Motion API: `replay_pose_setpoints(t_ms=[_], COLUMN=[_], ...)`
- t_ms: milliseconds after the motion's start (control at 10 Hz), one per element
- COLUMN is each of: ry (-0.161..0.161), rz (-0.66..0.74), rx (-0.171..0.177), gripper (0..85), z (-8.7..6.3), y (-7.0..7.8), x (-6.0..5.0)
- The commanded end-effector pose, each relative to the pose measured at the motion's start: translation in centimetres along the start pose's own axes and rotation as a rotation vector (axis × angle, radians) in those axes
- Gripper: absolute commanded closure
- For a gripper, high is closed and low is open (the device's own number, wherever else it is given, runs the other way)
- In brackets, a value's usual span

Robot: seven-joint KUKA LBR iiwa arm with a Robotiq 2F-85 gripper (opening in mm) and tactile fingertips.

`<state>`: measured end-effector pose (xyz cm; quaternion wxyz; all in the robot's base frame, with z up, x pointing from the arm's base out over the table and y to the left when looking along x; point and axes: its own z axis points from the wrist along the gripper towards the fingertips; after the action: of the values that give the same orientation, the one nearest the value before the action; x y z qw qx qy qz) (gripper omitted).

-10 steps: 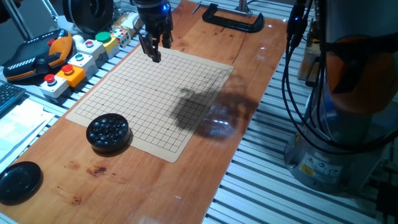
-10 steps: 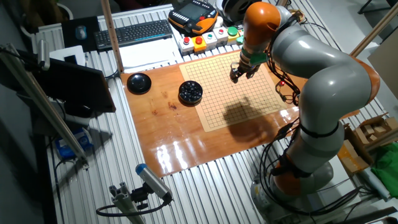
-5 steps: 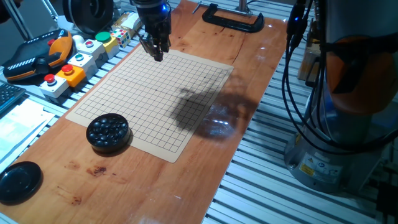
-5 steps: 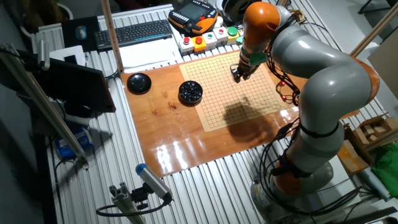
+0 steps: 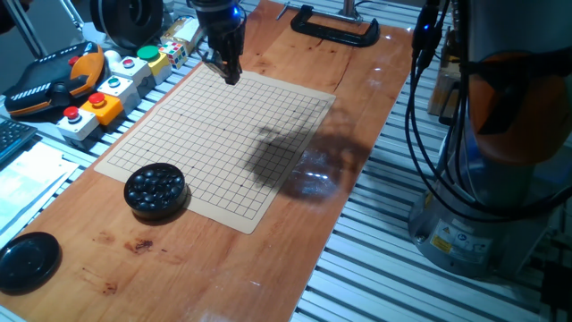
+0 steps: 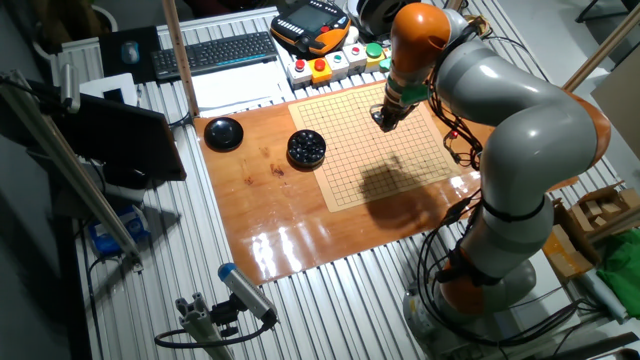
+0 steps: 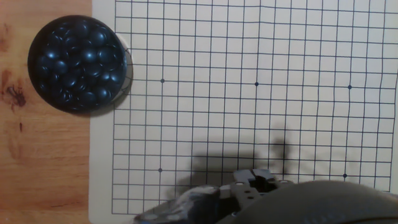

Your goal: Play the first move as black on the 3-4 point in the upper right corner of the Go board

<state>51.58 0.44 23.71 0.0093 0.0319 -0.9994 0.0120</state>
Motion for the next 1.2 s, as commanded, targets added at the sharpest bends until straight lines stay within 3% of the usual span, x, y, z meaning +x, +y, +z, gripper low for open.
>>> replay_pose_setpoints(t_ms=[0, 1100], ry=[0.000, -0.025], rz=[0.004, 0.106], rx=[-0.003, -0.043], gripper=[84.3, 84.3], z=[0.1, 4.6], y=[0.1, 3.4], x=[0.0, -3.2])
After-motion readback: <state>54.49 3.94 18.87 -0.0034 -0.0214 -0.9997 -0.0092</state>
